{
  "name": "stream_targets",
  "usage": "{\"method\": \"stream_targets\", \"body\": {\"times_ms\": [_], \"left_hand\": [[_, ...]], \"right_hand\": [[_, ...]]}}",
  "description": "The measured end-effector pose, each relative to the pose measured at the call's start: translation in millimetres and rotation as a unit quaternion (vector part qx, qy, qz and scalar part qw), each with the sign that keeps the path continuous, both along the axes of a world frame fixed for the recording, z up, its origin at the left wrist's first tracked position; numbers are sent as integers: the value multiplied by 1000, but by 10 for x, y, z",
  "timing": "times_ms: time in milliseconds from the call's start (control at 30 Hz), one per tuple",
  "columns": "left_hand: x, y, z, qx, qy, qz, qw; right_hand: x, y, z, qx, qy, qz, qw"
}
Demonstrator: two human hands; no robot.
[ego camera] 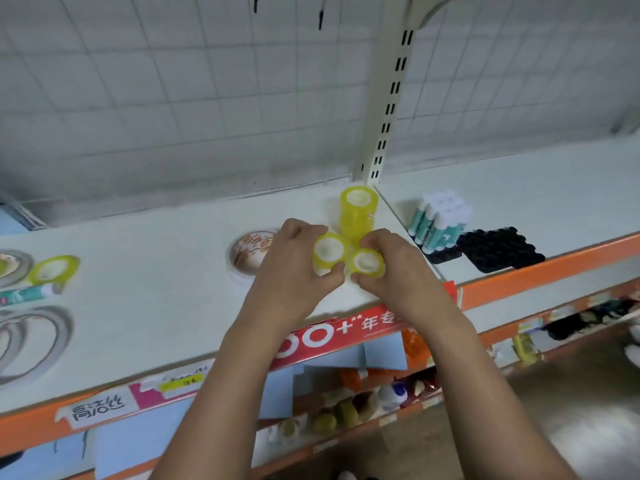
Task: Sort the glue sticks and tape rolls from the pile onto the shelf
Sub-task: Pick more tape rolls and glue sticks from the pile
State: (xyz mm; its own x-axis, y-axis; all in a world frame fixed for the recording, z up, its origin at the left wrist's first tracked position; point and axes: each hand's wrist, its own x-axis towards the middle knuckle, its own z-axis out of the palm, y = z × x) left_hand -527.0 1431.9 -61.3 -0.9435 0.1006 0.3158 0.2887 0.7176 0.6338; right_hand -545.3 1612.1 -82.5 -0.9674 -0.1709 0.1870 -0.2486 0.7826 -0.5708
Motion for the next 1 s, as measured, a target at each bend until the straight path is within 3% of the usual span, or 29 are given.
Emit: {"method": "stream_targets", "body": {"times_ms": [267,500,733,1000], "left_hand": [[-108,311,-89,-19,-22,42,999],[-227,580,-215,-31,-65,34,997],[-216,573,-273,-35,-110,17,993],[-220,516,-288,-112,-118,45,986]], "right_hand": [[-252,249,-65,-20,-79,71,994],[-288,573,-33,-31,-119,76,989],[-346,586,-99,-23,-92,87,992],[-328,530,-134,10,-48,97,994]]}}
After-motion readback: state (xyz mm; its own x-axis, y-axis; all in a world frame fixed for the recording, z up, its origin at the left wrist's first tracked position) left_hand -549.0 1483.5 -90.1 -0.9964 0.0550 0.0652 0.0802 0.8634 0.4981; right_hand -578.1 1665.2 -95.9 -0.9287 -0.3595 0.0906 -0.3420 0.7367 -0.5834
